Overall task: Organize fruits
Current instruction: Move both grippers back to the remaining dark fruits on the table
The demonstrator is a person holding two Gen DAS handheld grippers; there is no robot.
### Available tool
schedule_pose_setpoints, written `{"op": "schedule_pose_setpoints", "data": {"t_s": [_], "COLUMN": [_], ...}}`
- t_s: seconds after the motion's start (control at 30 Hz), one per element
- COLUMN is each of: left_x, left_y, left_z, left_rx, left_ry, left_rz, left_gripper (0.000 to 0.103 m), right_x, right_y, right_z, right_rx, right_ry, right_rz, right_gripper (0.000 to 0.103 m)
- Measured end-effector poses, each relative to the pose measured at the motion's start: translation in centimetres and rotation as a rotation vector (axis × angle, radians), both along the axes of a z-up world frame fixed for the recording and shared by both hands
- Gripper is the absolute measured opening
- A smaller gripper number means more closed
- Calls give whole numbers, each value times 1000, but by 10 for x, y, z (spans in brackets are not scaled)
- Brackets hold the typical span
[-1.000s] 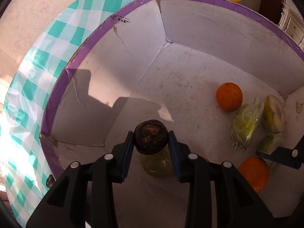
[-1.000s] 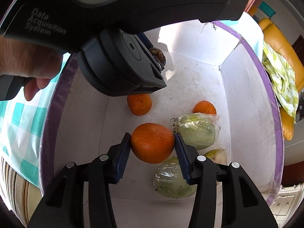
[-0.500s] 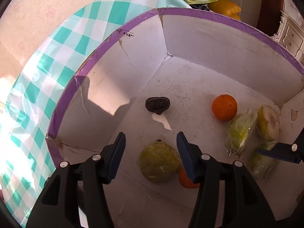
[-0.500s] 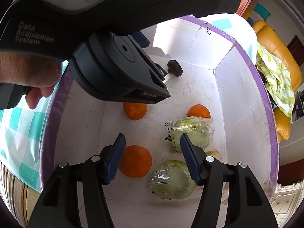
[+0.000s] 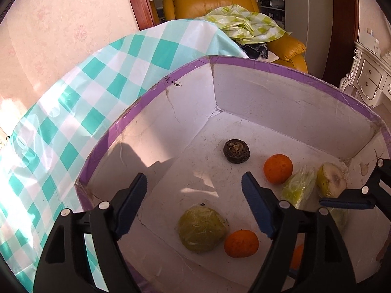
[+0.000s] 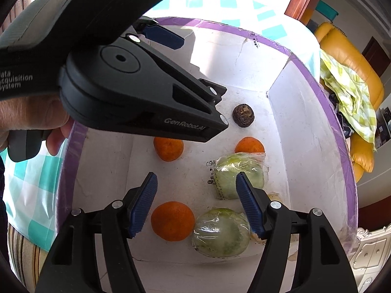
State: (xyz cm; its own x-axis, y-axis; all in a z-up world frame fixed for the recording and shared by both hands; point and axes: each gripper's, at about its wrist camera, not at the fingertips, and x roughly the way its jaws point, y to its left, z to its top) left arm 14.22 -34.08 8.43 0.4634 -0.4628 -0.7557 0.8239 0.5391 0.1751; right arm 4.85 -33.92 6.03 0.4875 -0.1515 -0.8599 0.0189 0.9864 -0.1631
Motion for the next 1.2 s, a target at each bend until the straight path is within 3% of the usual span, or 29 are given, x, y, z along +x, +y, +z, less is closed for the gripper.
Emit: {"op": "schedule_pose_setpoints", "data": {"t_s": [0.17, 0.33, 0.47, 0.6, 0.73, 0.87, 1.07, 1.2], "left_x": [-3, -4, 12, 41, 75, 101, 130, 144], "left_y": [22, 62, 100, 155, 210, 256, 305, 308], "left_z": [16, 50, 70, 78, 67, 43, 0, -26], "left_rx": [-148, -323, -384, -453, -447, -425, -421, -382], "left_ry": [-32, -91, -146, -164, -166, -119, 2, 63], "left_rz": [-8, 15, 114, 297, 512, 660, 823, 843], "left_gripper": [81, 91, 93, 93, 93, 93, 91, 86], "right_x": [-3, -8, -8, -20, -33, -38, -28, -16], "right_y": [-1, -4, -6, 4, 30, 58, 115, 154], "right_z": [9, 17, 28, 54, 83, 98, 83, 55], "right_rx": [8, 1, -4, 28, 19, 54, 24, -4], "right_ry": [-40, -74, -104, -199, -356, -461, -469, -445], "right_rz": [-35, -76, -89, -63, 1, 56, 157, 207], "right_gripper": [76, 84, 84, 85, 87, 87, 87, 87]}}
